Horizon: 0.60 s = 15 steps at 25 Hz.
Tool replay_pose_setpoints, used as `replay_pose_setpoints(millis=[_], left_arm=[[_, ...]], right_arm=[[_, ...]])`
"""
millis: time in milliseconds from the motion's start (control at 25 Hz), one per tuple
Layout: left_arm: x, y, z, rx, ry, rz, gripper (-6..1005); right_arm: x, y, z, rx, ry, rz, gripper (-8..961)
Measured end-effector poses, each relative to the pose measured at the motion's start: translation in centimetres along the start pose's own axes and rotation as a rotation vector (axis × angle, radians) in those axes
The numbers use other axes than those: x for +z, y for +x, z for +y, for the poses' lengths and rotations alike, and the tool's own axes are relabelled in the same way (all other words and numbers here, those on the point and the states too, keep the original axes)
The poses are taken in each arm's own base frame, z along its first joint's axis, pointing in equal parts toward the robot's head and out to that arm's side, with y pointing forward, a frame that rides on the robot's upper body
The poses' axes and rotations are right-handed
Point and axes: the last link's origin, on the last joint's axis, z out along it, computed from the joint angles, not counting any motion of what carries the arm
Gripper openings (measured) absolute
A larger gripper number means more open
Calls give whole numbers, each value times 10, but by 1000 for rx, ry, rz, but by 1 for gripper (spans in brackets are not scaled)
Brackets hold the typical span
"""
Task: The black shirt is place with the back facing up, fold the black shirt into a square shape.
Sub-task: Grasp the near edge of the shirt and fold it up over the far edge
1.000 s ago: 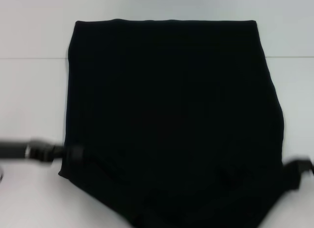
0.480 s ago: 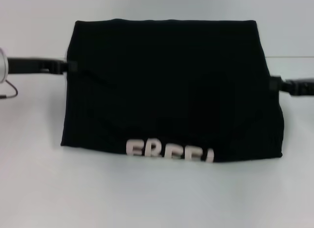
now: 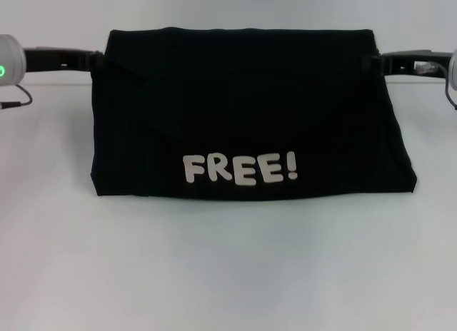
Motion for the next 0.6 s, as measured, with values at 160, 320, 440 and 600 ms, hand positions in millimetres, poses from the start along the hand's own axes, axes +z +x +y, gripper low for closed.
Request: replay_pose_setpoints(millis=[160, 320, 440, 600], left_arm=[[4, 6, 2, 14, 16, 9, 2], [10, 5, 4, 18, 33, 10, 3], [16, 0, 6, 28, 43, 2, 3], [24, -8, 10, 46, 61, -6, 2]], right_arm=[[0, -5, -4, 1, 27, -9, 39], [-2, -8, -7, 7, 39, -19, 43], [0, -2, -9, 13, 53, -16, 45], [6, 9, -7, 31, 87, -9, 49]])
